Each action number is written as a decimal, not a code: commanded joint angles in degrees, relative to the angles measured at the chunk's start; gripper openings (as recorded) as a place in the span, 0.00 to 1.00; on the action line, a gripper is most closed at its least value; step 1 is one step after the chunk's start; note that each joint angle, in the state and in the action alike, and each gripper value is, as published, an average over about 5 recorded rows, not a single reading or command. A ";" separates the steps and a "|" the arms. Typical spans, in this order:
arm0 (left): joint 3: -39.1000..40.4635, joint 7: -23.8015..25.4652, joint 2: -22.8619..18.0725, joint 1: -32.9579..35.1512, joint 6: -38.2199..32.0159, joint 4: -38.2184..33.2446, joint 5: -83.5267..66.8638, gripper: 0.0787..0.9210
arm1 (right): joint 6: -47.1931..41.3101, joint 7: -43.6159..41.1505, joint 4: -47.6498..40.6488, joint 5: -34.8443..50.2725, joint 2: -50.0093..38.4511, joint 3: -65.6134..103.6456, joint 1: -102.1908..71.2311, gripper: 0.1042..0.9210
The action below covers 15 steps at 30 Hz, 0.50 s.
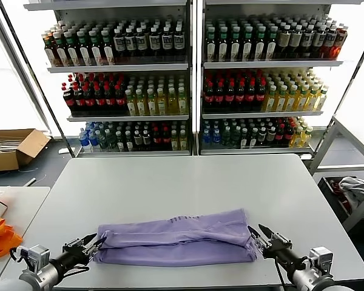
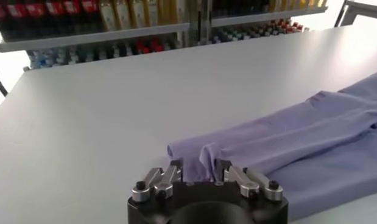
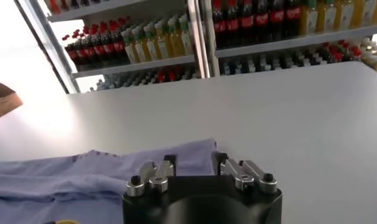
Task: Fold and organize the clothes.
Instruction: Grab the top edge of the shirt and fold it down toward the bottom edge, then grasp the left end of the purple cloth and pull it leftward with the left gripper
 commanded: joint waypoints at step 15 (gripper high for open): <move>6.78 -19.52 -17.51 -1.03 -3.54 -0.85 0.39 0.88 | 9.36 -1.86 1.83 -1.85 5.84 9.59 -8.96 0.88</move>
